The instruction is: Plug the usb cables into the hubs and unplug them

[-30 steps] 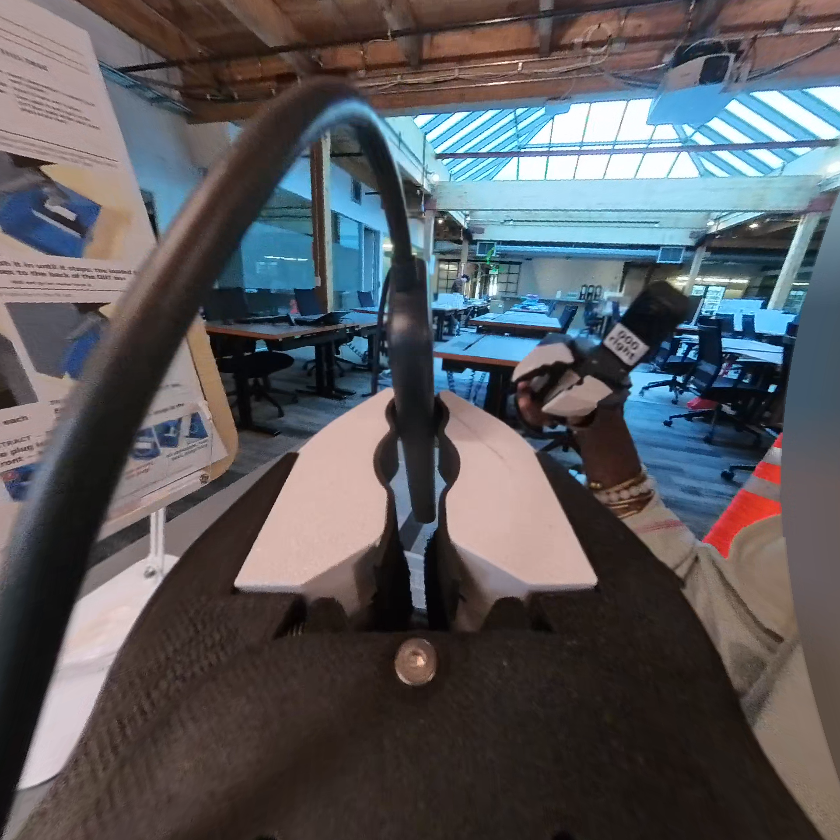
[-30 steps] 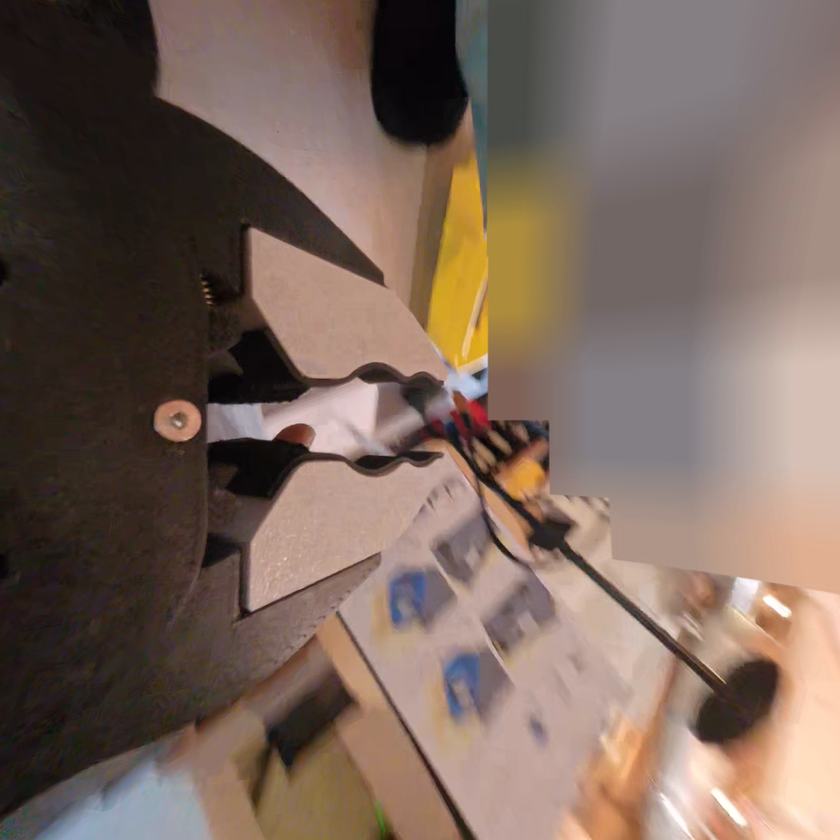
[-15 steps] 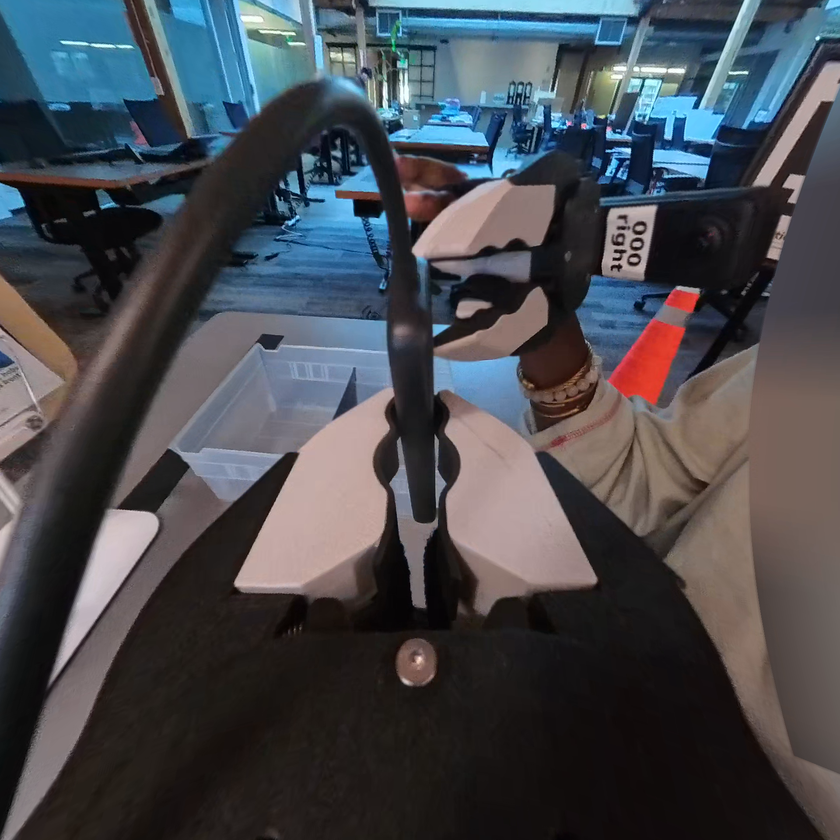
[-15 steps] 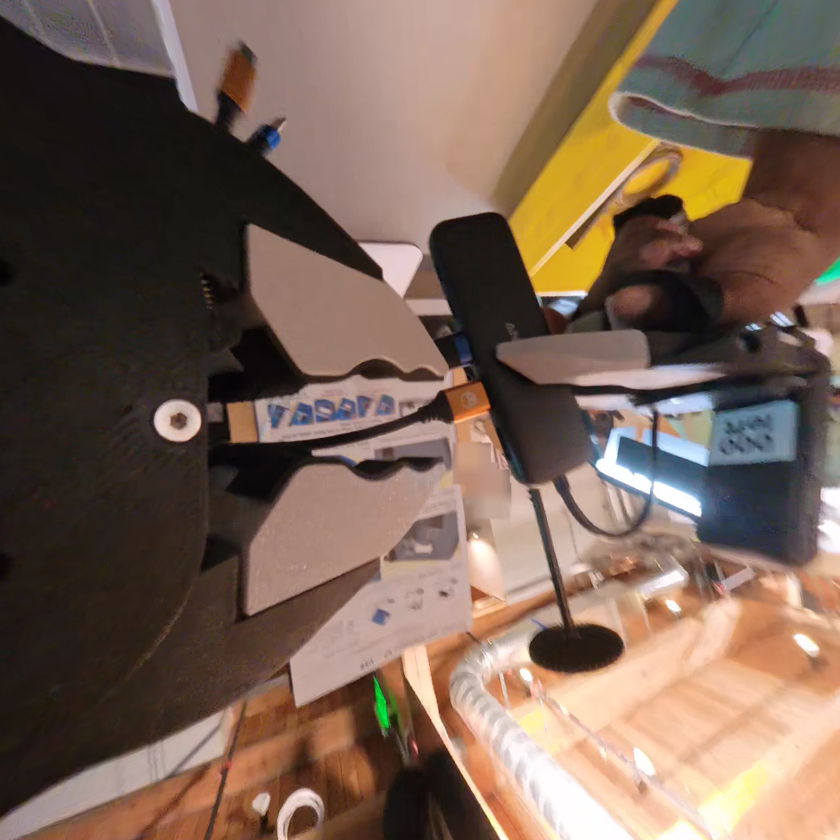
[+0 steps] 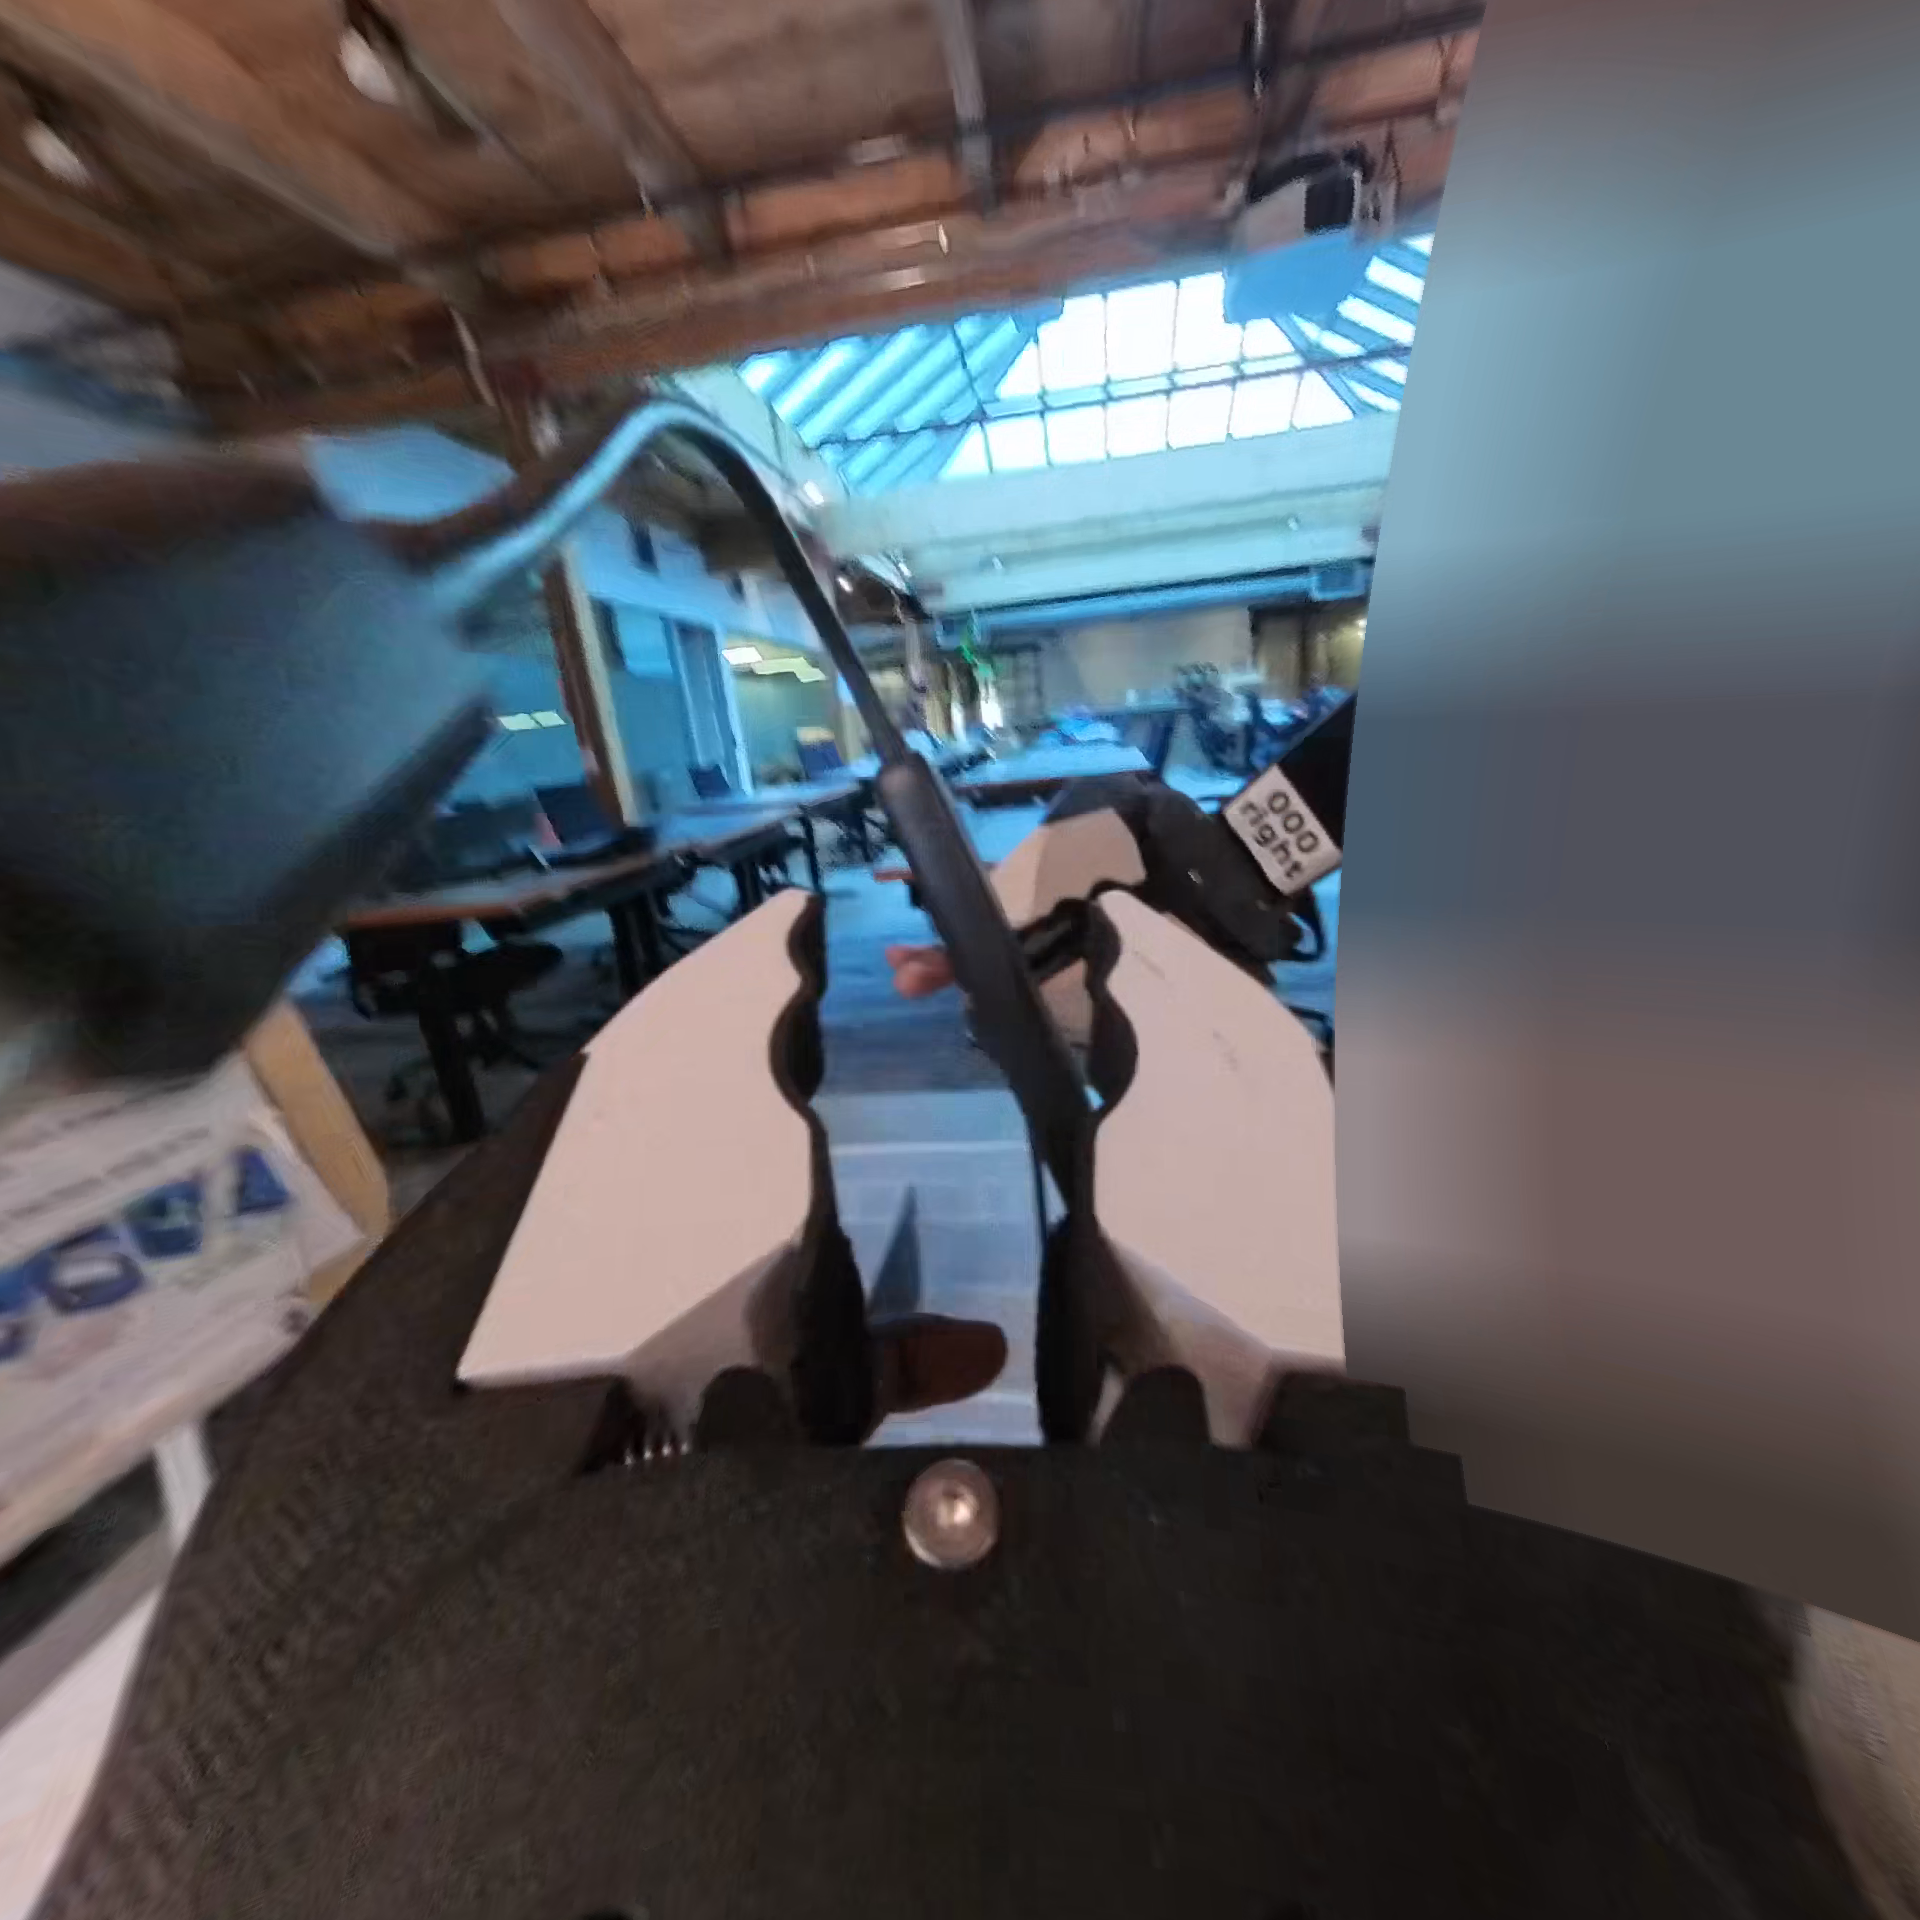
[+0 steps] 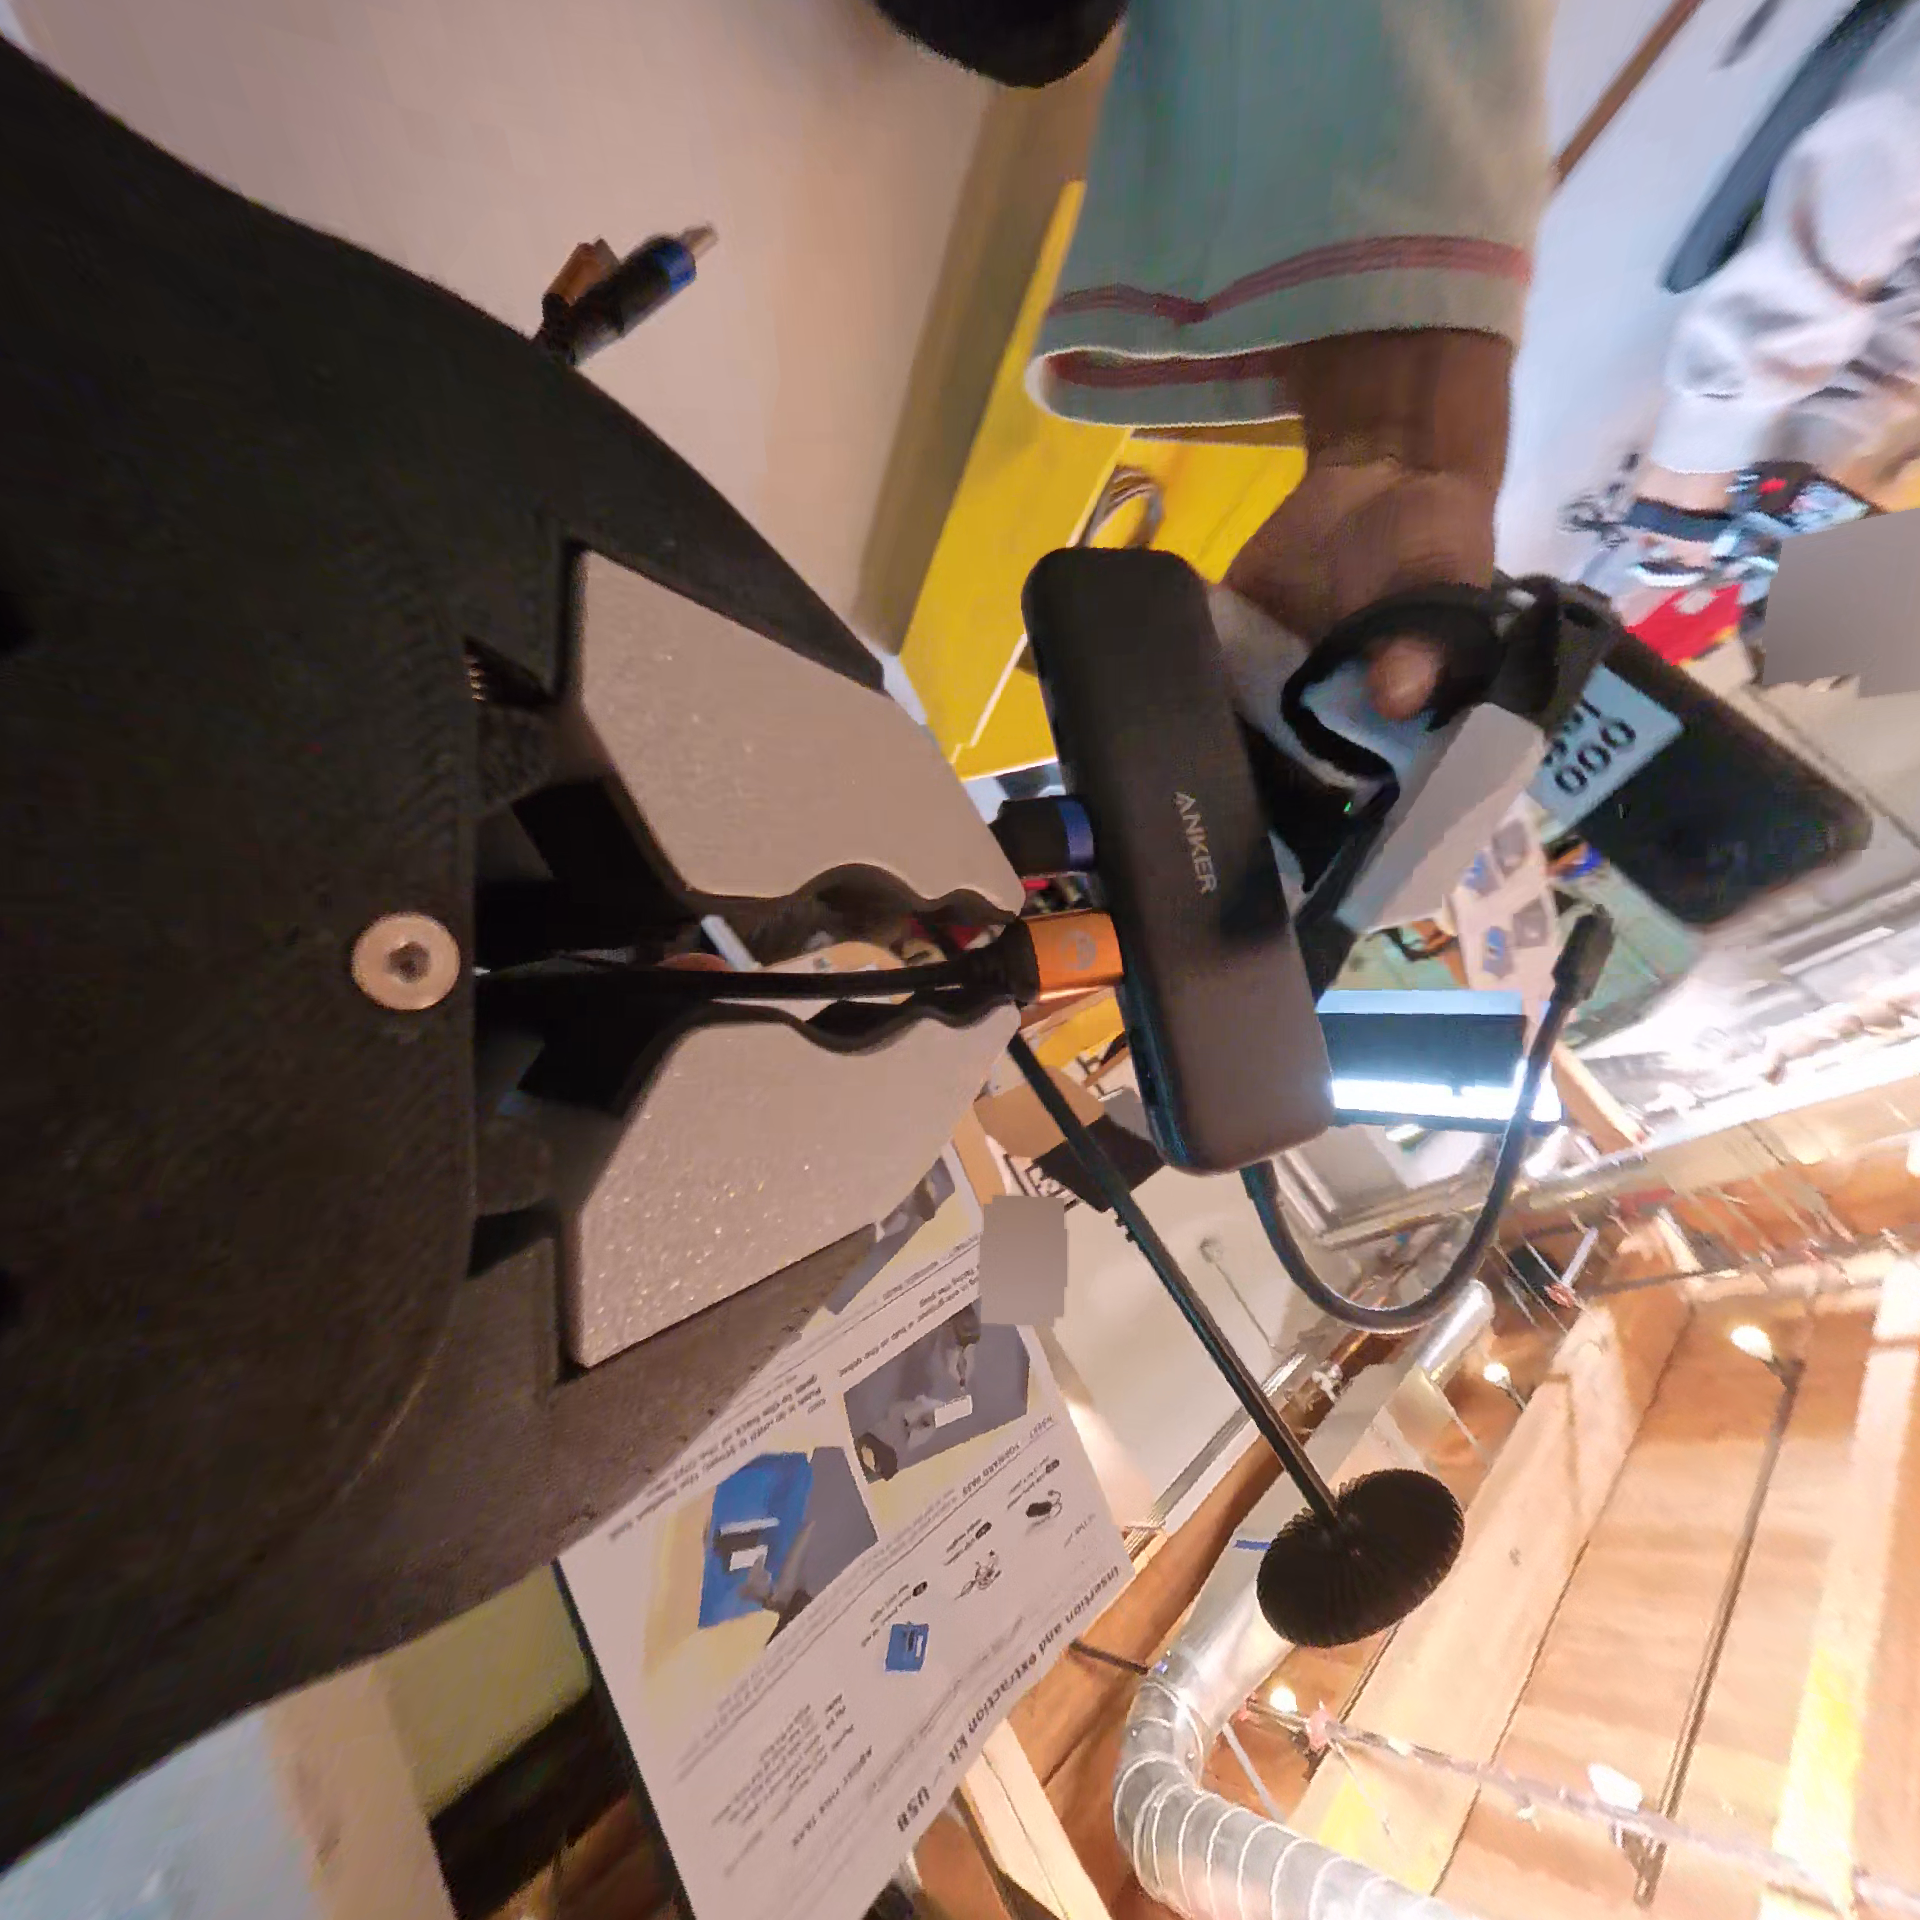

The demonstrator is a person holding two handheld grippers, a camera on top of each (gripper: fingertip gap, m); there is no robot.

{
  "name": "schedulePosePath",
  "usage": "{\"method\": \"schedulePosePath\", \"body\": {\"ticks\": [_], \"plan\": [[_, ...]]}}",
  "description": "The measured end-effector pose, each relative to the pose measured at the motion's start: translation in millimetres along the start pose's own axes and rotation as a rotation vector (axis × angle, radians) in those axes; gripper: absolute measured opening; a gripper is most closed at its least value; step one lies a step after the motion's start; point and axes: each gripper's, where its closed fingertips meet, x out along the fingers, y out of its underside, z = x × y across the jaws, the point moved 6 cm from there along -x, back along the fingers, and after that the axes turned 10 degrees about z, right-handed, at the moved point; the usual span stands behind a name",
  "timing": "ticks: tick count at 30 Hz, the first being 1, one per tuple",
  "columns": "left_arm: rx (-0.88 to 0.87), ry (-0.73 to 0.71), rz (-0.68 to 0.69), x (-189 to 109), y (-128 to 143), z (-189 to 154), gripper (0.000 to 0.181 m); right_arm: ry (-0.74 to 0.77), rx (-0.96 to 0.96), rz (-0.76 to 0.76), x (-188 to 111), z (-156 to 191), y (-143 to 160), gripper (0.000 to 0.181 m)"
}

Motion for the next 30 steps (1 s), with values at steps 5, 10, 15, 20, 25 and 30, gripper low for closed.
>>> {"method": "schedulePosePath", "body": {"ticks": [5,10,15,20,25,30], "plan": [[0.447,-0.076,0.016,-10,-3,-18,0.104,-0.041,0.150,-0.080,-4,-6,-1,0.011],[0.706,-0.022,0.134,-13,16,-31,0.107,-0.126,0.324,-0.158,-3,-10,2,0.011],[1.213,-0.407,0.243,-12,16,-17,0.110,-0.276,0.574,-0.209,1,-12,12,0.011],[1.511,-0.498,0.392,5,22,-28,0.086,-0.395,0.742,-0.122,10,-7,24,0.011],[1.518,-0.441,0.424,9,29,-31,0.054,-0.497,0.736,-0.075,15,5,16,0.010],[1.469,-0.416,0.388,8,30,-30,0.018,-0.525,0.761,-0.134,17,5,8,0.010]]}}
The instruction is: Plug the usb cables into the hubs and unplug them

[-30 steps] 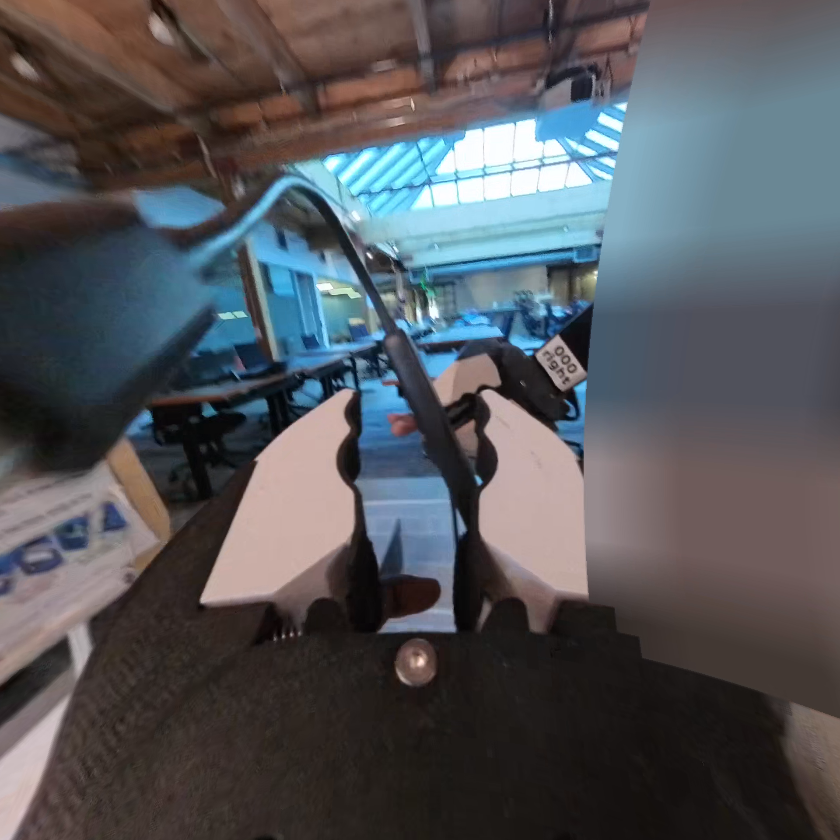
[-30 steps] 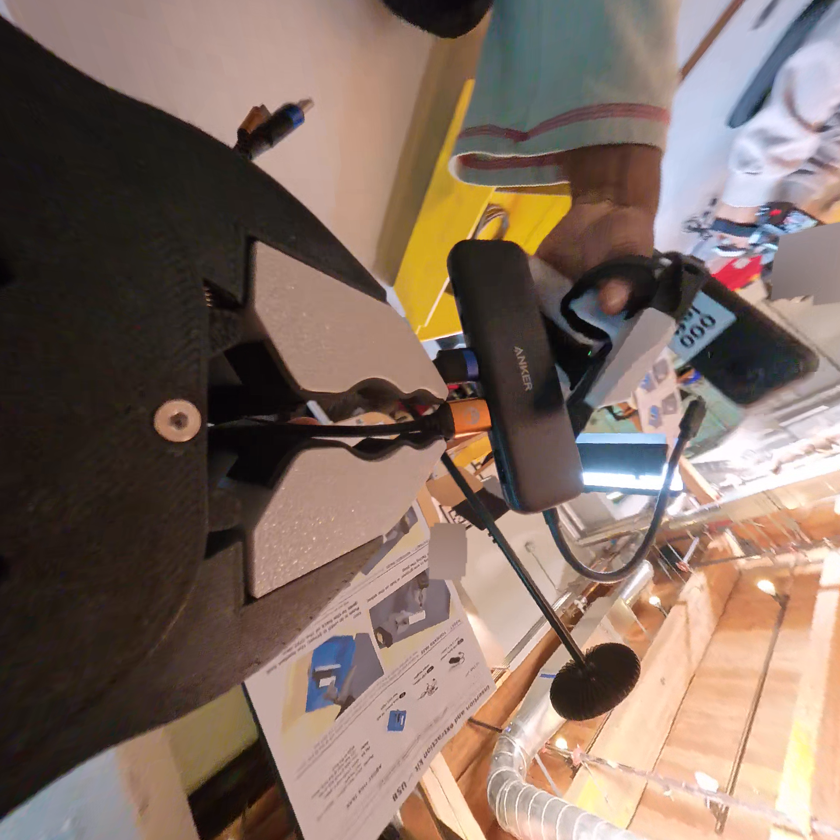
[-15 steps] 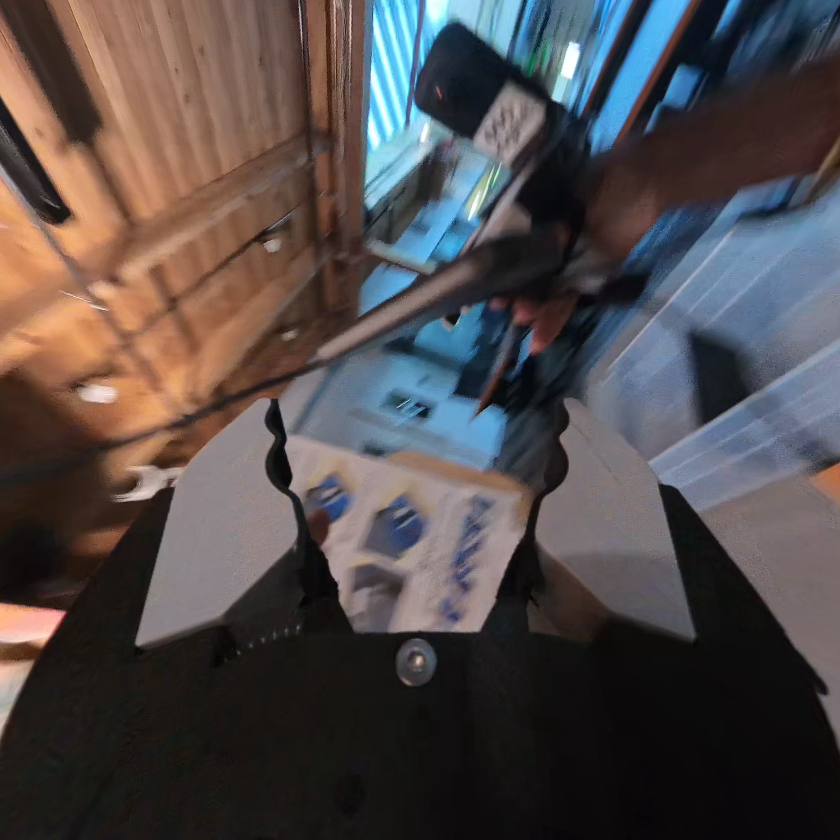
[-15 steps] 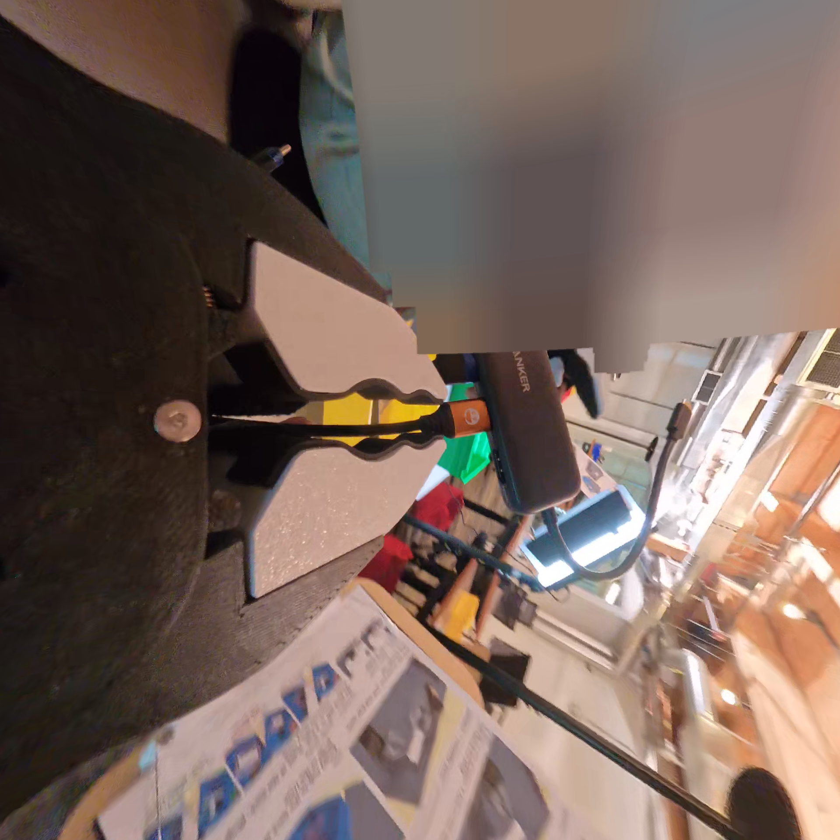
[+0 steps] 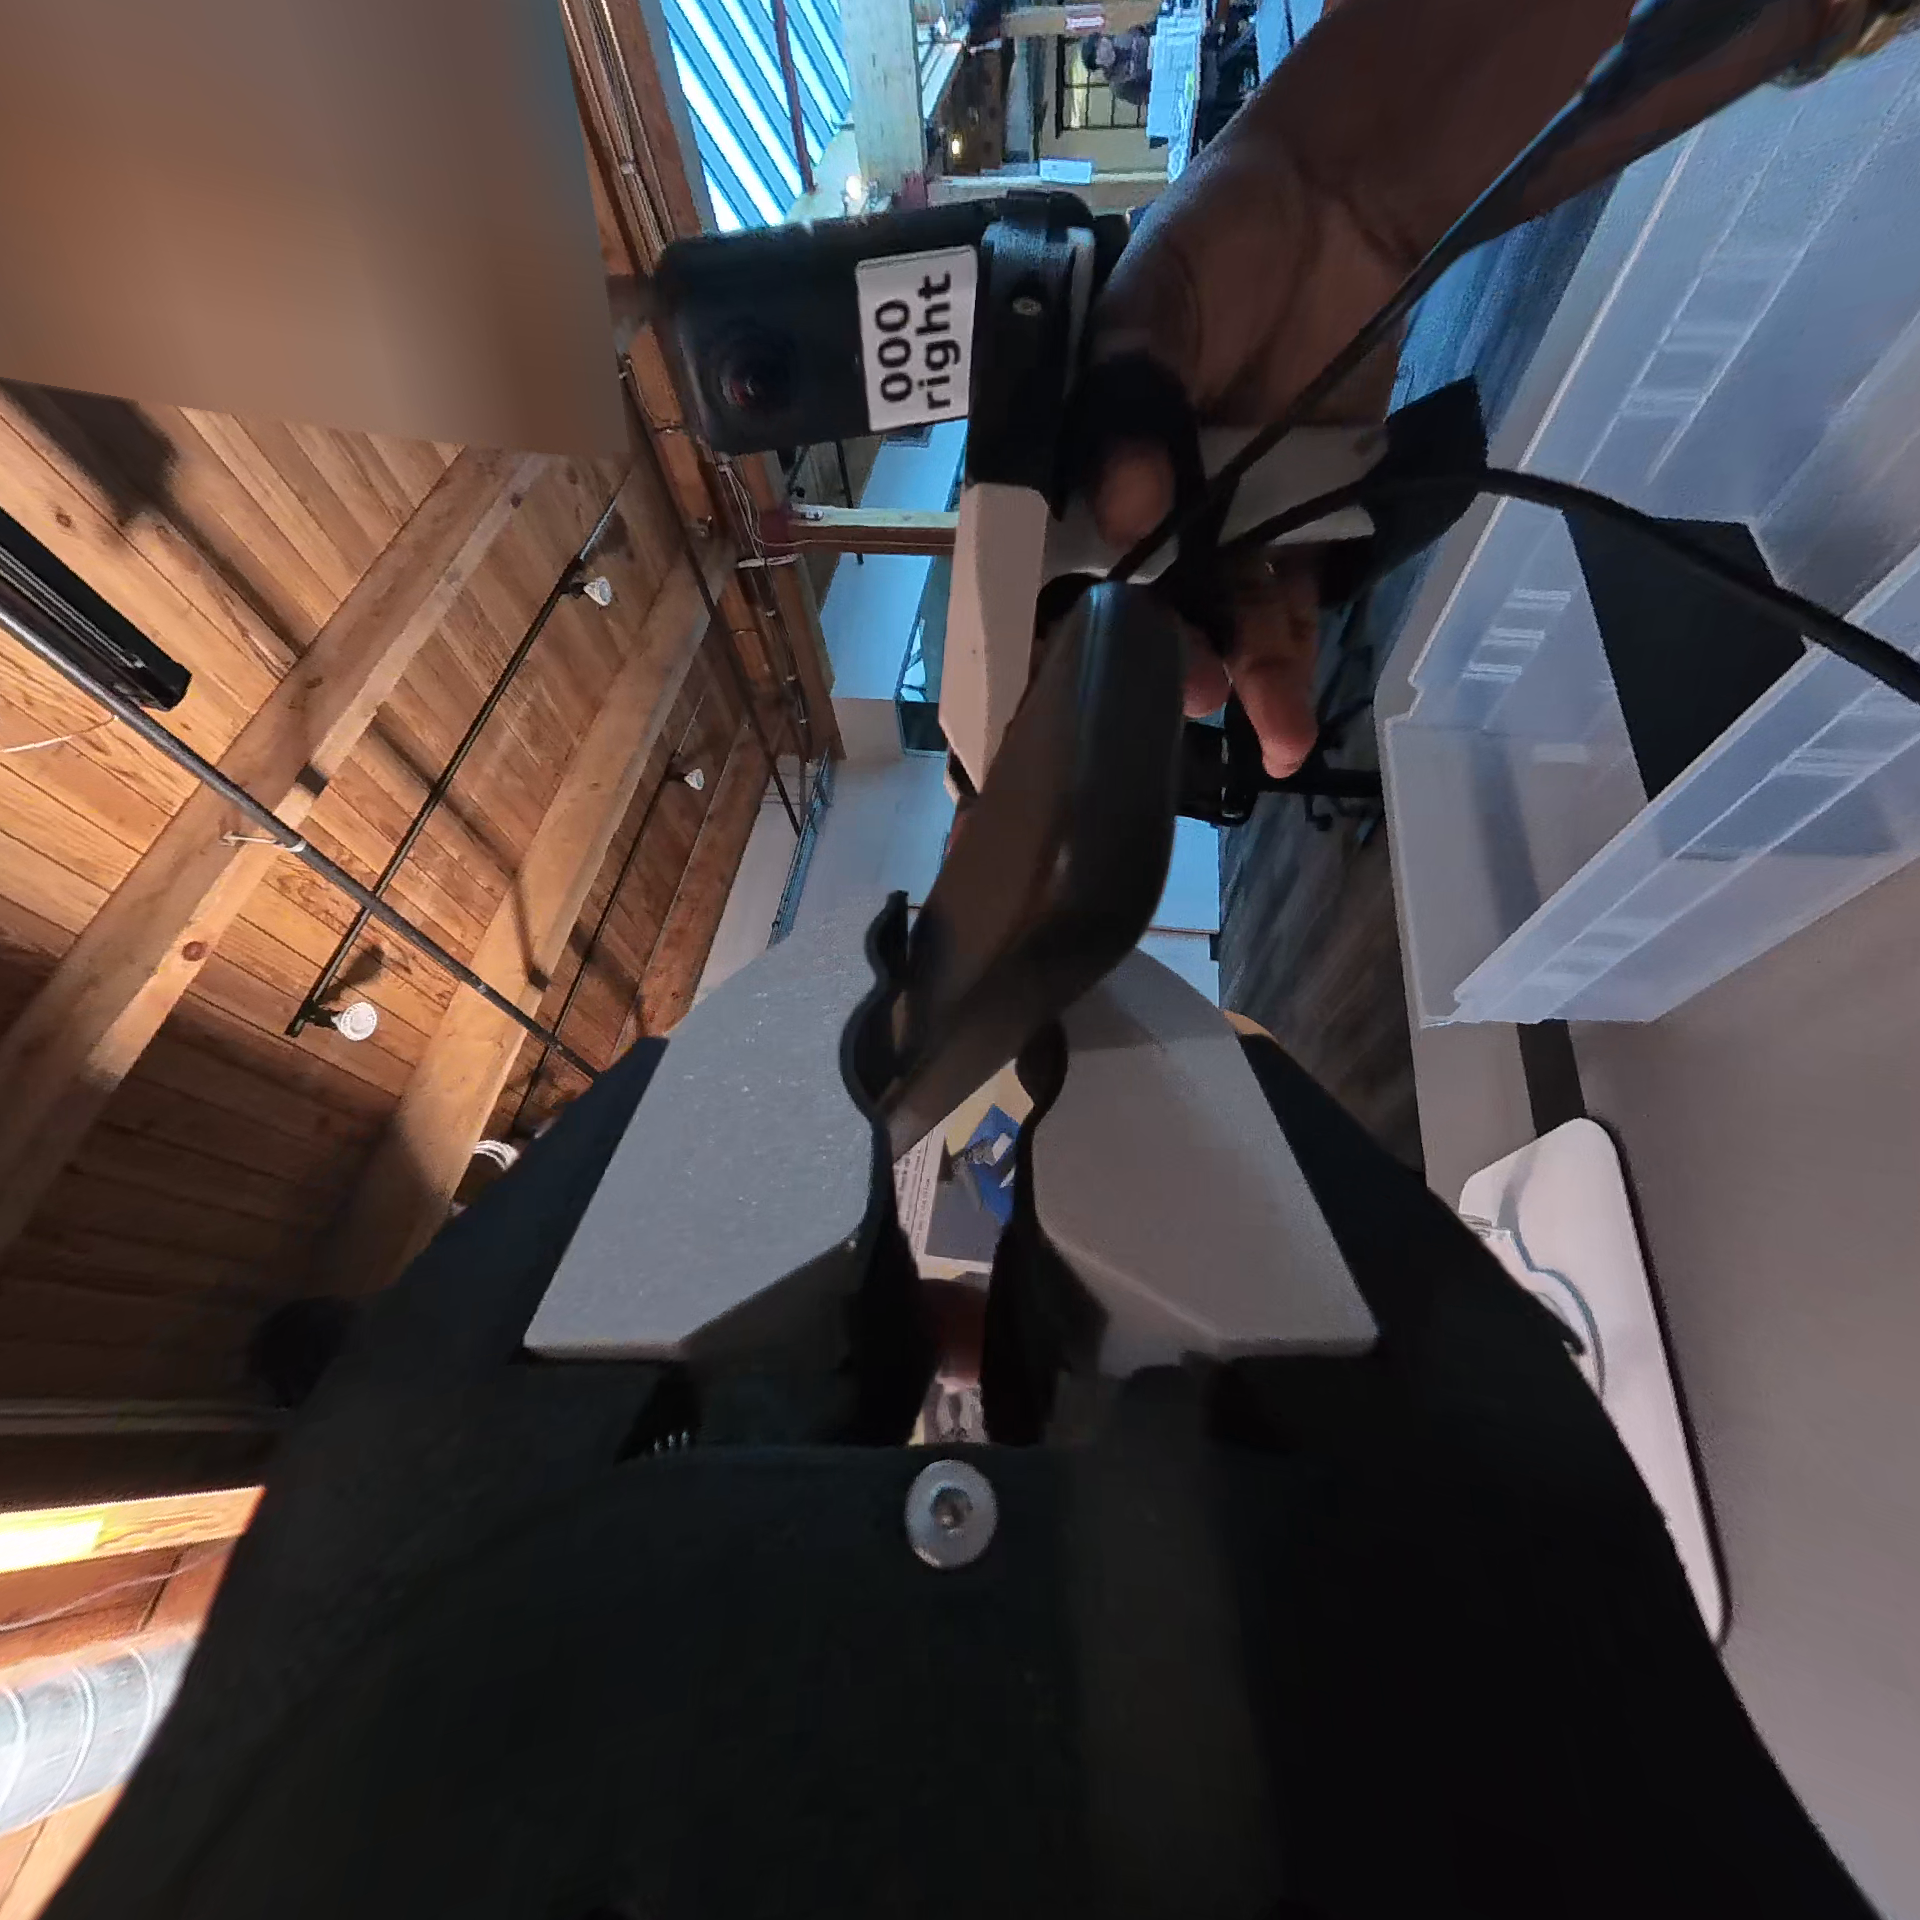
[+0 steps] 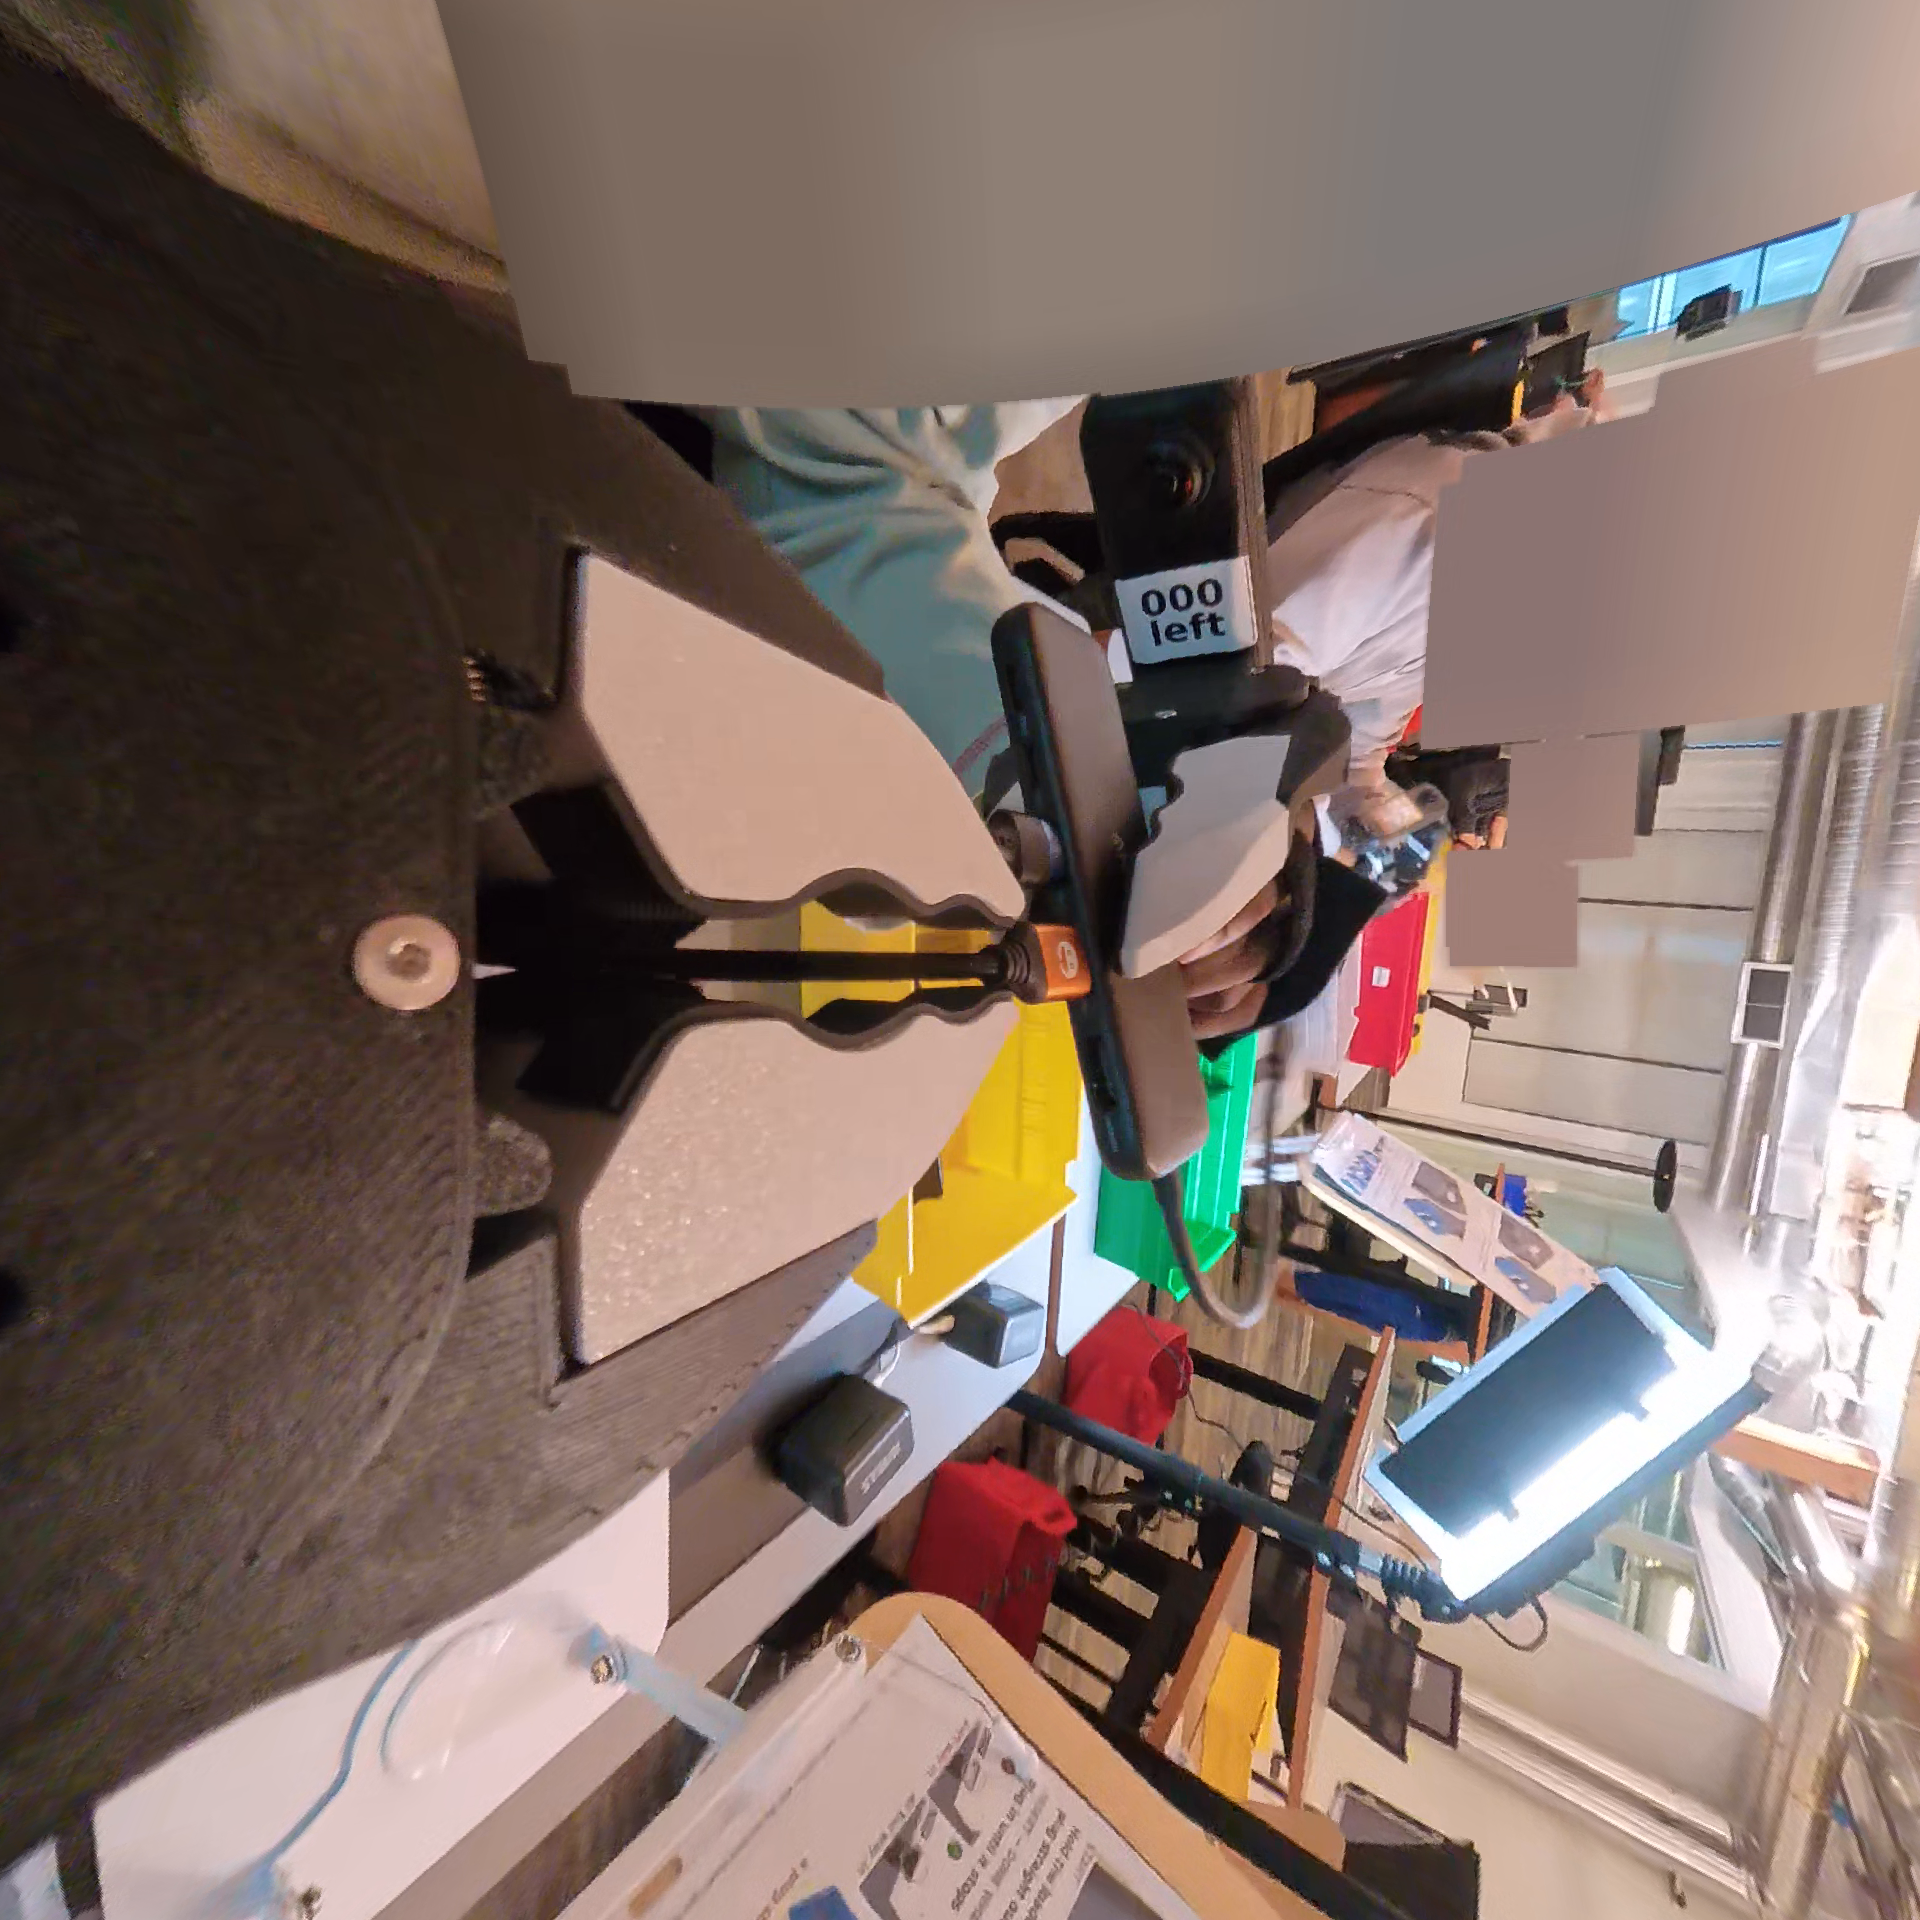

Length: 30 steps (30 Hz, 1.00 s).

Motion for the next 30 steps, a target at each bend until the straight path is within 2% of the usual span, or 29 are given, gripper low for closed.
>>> {"method": "schedulePosePath", "body": {"ticks": [3,6,8,10,13,16,19,22,26,30], "plan": [[-0.030,-0.015,-0.003,1,2,1,0.017,0.090,-0.106,-0.027,-2,2,-6,0.017],[-0.104,0.004,0.023,-2,11,3,0.012,0.324,-0.350,-0.201,-20,11,-28,0.034],[-0.163,-0.033,0.046,-5,21,8,0.012,0.494,-0.412,-0.236,-38,19,-44,0.036],[-0.230,-0.015,0.051,-9,28,10,0.012,0.568,-0.503,-0.181,-45,35,-50,0.036],[-0.291,0.023,0.093,-10,34,11,0.012,0.690,-0.626,-0.031,-39,48,-54,0.036],[-0.371,0.106,0.167,-6,40,7,0.012,0.700,-0.817,0.145,-15,52,-45,0.031],[-0.418,0.197,0.192,-3,43,-1,0.012,0.707,-0.927,0.298,11,41,-30,0.024],[-0.407,0.223,0.172,-2,41,-4,0.012,0.737,-1.001,0.440,31,25,-14,0.016],[-0.310,0.206,0.145,-3,35,-6,0.012,0.762,-1.121,0.490,47,17,-4,0.011],[-0.218,0.150,0.174,-3,34,-5,0.012,0.839,-1.235,0.550,52,19,-3,0.009]]}}
